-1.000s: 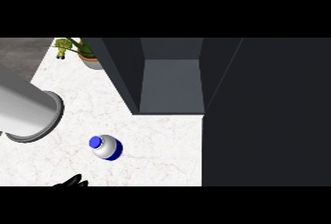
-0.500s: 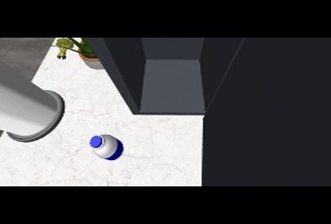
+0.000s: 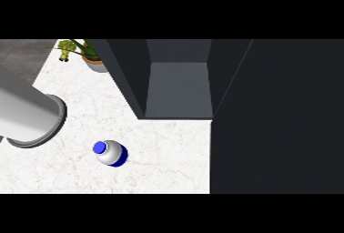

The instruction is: Pick up the bottled water, place it into the cabinet and close the cabinet

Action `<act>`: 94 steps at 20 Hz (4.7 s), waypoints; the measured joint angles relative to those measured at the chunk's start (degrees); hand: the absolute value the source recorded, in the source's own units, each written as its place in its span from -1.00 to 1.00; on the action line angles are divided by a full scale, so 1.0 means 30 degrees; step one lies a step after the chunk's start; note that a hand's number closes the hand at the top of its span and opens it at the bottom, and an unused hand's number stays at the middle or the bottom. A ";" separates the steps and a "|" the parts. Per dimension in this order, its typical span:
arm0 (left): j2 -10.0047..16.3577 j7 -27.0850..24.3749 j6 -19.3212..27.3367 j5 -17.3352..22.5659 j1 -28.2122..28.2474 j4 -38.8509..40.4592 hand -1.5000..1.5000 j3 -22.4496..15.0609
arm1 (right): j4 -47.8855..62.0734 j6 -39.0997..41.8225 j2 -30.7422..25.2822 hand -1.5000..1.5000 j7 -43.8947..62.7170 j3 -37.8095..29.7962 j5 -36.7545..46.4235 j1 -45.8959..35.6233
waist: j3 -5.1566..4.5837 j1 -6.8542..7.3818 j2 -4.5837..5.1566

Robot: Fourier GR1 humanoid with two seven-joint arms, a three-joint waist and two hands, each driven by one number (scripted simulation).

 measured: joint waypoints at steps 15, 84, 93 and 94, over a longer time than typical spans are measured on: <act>-0.0151 0.0192 0.1471 0.1077 -0.1714 0.1490 -1.00 0.1955 | 0.0023 0.1995 0.0037 -1.00 -0.1137 -0.1207 -0.0757 0.1684 | -0.0019 -0.0521 0.0086; -0.8826 -1.3309 0.0987 -1.7627 -1.8649 3.3782 1.00 -0.2416 | 0.0942 0.6262 -0.1249 -1.00 -0.6881 -0.3669 -0.4378 0.7434 | -0.0105 -0.0700 0.0243; -0.8542 -1.4562 0.3947 -1.5048 -1.8122 3.3757 1.00 0.0355 | 0.1093 0.6419 -0.1489 -1.00 -0.7595 -0.3980 -0.4583 0.8028 | -0.0110 -0.0348 0.0159; -0.8613 -1.4890 0.4642 -1.4591 -1.8013 3.3714 1.00 0.0963 | 0.1128 0.6442 -0.1482 -1.00 -0.7710 -0.4034 -0.4594 0.8115 | -0.0105 -0.0312 0.0143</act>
